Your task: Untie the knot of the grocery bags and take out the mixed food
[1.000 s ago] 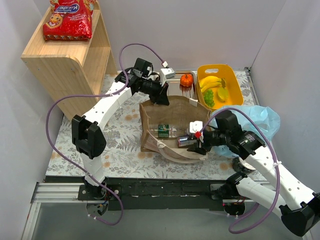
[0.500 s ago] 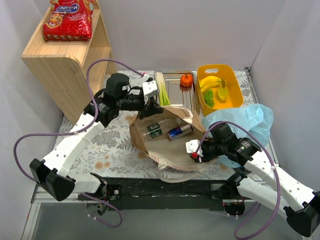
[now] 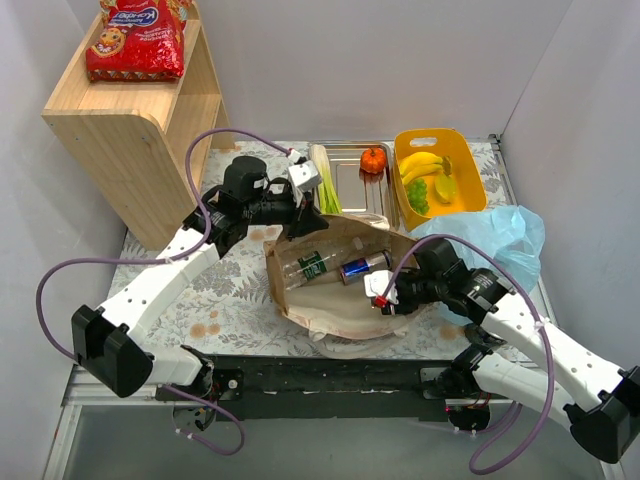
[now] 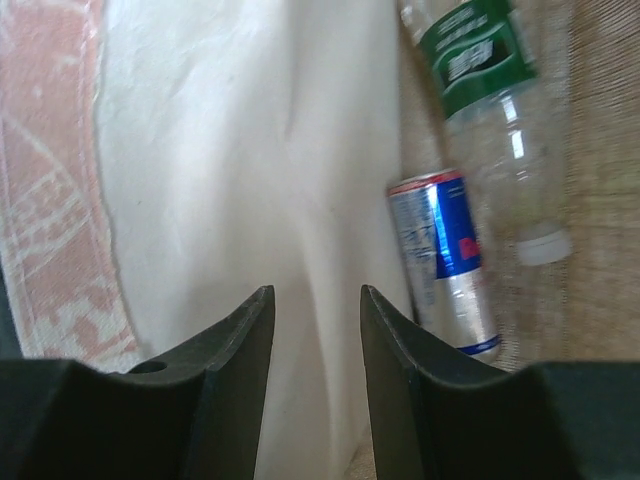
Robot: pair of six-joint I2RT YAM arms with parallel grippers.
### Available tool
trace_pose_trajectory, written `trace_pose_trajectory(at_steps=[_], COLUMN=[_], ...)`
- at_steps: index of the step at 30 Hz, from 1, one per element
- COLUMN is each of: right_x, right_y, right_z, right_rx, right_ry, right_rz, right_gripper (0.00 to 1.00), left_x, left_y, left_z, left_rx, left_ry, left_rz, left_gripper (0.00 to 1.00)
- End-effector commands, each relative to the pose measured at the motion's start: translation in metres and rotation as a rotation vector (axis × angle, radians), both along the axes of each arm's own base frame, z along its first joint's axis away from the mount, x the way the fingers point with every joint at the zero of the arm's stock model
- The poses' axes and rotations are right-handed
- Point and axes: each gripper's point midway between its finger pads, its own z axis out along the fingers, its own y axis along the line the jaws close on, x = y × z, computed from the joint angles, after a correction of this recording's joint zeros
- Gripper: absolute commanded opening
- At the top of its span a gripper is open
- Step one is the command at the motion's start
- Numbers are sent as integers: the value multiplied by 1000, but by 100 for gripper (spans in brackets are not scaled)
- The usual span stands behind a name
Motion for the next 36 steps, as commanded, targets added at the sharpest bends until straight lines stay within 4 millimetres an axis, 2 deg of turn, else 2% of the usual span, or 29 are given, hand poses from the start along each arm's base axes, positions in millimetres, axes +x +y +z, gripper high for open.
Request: trace_pose_trajectory(at_steps=[1, 2, 7, 8, 10, 14, 16, 21, 25, 27, 32, 36], right_x=[26, 30, 37, 41, 44, 48, 49, 76, 97, 101, 119, 118], right_y=[24, 28, 41, 45, 48, 53, 58, 52, 43, 39, 31, 23], right_z=[51, 64, 88, 99, 95, 69, 45, -1, -21, -34, -50, -74], right_rx=[101, 120, 124, 137, 114, 15, -56, -247, -348, -387, -462, -524], right_ry=[-127, -152, -212, -244, -253, -266, -256, -231, -264, -264, -312, -286], right_rz=[-2, 4, 74, 83, 104, 178, 218, 162, 94, 87, 26, 31], right_gripper=[47, 47, 48, 49, 49, 49, 47, 41, 39, 40, 48, 49], left_x=[10, 11, 14, 14, 17, 22, 23, 25, 29, 31, 34, 36], left_y=[-11, -13, -17, -15, -15, -13, -12, -14, -14, -13, -13, -13], left_z=[41, 39, 40, 43, 42, 37, 38, 35, 34, 32, 33, 36], left_rx=[-119, -123, -173, -191, -198, -196, -204, -185, -168, -172, -193, -202], left_ry=[26, 46, 186, 228, 246, 244, 250, 254, 273, 281, 289, 278], left_rz=[30, 21, -4, -13, -19, -4, -1, -35, -50, -49, -56, -56], left_gripper=[0, 0, 0, 0, 0, 0, 0, 0, 0, 0, 0, 0])
